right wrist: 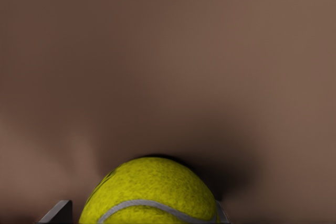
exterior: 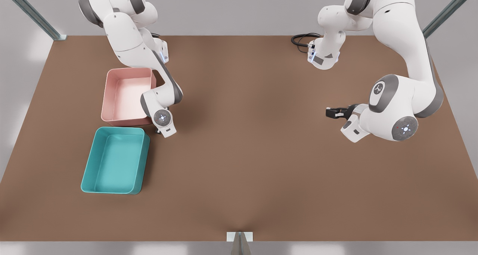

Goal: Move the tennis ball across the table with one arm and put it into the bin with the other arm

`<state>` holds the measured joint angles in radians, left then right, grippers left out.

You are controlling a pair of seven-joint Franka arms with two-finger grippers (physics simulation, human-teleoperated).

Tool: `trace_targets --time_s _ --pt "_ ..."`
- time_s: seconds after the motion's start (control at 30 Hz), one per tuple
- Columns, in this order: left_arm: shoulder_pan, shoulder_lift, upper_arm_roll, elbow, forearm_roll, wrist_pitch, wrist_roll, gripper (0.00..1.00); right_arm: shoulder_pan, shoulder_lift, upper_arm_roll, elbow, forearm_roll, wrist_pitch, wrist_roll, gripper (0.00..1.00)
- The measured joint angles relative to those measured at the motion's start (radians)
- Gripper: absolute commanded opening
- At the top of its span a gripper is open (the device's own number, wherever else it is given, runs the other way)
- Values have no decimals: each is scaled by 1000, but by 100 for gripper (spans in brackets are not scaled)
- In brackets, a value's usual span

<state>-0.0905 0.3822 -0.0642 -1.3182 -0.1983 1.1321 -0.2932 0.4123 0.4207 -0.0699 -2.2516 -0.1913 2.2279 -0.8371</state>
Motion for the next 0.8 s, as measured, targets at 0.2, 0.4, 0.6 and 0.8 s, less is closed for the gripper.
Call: trace_targets --time_s 0.2,0.4,0.6,0.8 --pt "0 7 0 0 0 2 0 100 5 0 1 23 3 -3 -19 45" --pt "0 13 0 0 0 4 0 100 8 -11 5 98 5 -32 -35 43" --pt "-1 9 -1 5 1 3 -1 100 -51 -22 -42 316 15 -102 -76 44" --pt "-3 7 -2 16 1 3 -2 100 -128 14 -194 507 41 -166 -171 46"
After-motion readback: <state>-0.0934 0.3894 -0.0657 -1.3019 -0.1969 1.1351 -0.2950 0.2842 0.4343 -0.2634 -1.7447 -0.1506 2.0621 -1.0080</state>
